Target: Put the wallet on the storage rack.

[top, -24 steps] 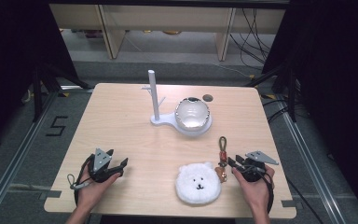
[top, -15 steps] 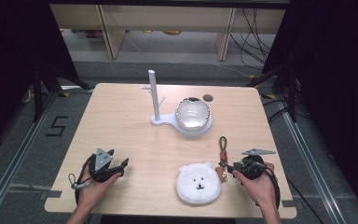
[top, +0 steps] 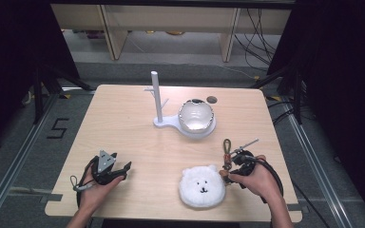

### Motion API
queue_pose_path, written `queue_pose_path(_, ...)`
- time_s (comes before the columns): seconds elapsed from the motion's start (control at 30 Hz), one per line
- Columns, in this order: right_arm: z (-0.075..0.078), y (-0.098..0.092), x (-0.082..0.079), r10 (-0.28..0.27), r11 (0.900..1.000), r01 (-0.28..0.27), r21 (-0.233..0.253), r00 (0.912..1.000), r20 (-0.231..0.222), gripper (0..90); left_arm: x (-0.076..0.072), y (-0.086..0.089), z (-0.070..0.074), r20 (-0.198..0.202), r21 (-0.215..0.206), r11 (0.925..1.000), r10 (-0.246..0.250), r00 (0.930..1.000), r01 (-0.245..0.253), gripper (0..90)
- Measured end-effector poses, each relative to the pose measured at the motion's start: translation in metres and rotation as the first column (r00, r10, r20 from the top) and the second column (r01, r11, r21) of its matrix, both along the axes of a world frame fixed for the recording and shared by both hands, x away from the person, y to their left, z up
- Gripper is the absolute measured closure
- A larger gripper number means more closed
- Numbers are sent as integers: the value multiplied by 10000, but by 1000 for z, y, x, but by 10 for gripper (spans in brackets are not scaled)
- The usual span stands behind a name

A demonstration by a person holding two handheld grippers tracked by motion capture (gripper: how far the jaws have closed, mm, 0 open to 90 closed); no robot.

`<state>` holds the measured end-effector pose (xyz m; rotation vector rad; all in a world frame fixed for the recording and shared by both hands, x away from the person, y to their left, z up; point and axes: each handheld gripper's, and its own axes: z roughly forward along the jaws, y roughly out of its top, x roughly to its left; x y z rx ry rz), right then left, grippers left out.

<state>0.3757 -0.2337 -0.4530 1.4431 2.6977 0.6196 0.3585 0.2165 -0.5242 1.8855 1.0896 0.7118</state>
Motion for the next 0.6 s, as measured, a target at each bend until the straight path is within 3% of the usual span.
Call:
queue_pose_path(0.03,3,5,0,-52,9999,55,106,9996,-292,601,-1,0,0,84,-10,10000,95,9999,-95,331)
queue_pose_path(0.13,3,16,7,392,9991,-385,174,9985,-392,570,0,2,0,73,-155,9998,103,9999,-102,332)
queue_pose_path(0.23,2,21,12,439,9990,-436,70,9981,-435,558,-1,3,0,169,-250,9995,206,9996,-202,332)
queue_pose_path(0.3,-1,29,18,396,9991,-407,-148,9968,-693,540,-3,4,1,266,-283,9993,247,9993,-240,334)
queue_pose_path(0.33,-2,31,19,633,9979,-641,-114,9960,-637,538,-3,4,1,293,-332,9992,240,9993,-230,334)
queue_pose_path(0.43,-3,40,21,404,9987,-435,-255,9928,-1124,518,-3,4,1,344,-453,9987,268,9990,-252,337)
queue_pose_path(0.5,-5,42,23,681,9968,-722,-345,9918,-1081,506,-3,4,1,351,-401,9988,304,9989,-290,337)
queue_pose_path(0.6,-7,48,25,409,9980,-469,-424,9902,-1333,501,-3,4,1,349,-425,9987,283,9990,-269,337)
